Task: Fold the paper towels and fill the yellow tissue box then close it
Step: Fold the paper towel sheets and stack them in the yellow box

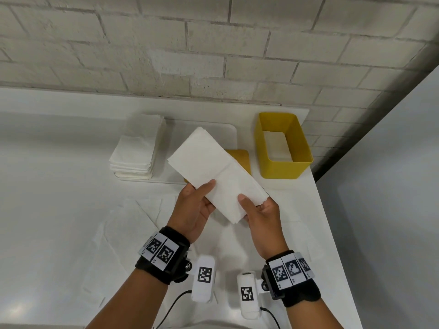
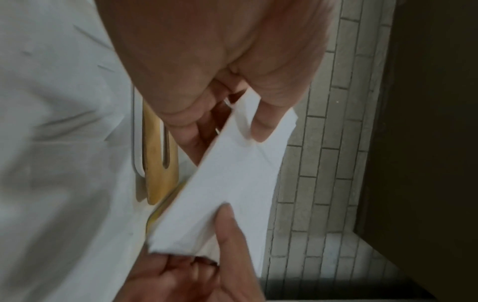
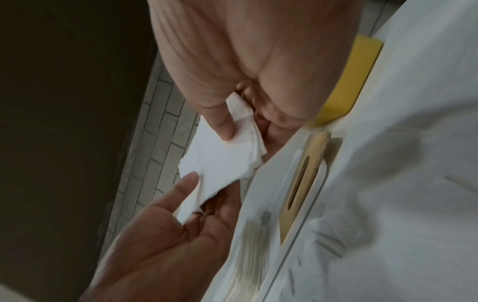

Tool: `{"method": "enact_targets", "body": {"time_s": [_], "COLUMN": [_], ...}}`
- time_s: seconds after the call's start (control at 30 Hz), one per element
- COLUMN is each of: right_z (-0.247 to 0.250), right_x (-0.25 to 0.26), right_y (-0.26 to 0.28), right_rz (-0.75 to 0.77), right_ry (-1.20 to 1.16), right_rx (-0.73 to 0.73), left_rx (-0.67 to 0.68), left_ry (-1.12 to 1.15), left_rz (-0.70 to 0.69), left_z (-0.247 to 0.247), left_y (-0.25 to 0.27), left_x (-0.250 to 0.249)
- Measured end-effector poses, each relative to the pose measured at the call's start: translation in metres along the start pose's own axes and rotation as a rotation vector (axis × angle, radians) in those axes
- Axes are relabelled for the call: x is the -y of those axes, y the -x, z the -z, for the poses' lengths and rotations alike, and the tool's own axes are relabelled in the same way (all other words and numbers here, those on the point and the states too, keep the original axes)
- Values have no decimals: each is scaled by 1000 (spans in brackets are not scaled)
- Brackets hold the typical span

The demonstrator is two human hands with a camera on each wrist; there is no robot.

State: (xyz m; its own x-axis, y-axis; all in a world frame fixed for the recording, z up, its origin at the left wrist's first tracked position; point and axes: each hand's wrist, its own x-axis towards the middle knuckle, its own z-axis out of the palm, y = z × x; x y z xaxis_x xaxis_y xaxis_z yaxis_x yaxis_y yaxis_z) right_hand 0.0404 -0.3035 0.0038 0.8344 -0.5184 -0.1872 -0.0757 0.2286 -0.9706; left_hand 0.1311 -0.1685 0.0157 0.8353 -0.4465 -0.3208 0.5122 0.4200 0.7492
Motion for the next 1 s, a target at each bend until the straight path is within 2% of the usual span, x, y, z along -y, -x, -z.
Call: {"method": "enact_targets", "body": {"time_s": [0.13,0.37,0.43,0.53,0.63,0.77,1.0], "right_z": [3,17,28,51,65,64,44], "right_x": [-3,-8,-3,10,30,53,84], "right_y": [3,6,-3,-26,-52,-85,-131], "right_rz": [-50,-184,-189,-188,-119,-79,-130], "right_ry": [-14,-216,-310,-505,-599,-614,-667], "right_rx": [19,78,-16,-244,-366,-428,-439], "left_rx": [6,-194,-288,-403,-364,-301,-288], "left_ry": [63,-1,-17,-221,-404,-651,-755], "left_rz": [-48,-97,-133,-215,-188,-160,-115], "left_z": [3,28,42,71,95,112,125], "left_y": [-2,-17,-18,-13,0,19,38], "left_x": [-11,-27,-32,-35,-34,-25,-11]}}
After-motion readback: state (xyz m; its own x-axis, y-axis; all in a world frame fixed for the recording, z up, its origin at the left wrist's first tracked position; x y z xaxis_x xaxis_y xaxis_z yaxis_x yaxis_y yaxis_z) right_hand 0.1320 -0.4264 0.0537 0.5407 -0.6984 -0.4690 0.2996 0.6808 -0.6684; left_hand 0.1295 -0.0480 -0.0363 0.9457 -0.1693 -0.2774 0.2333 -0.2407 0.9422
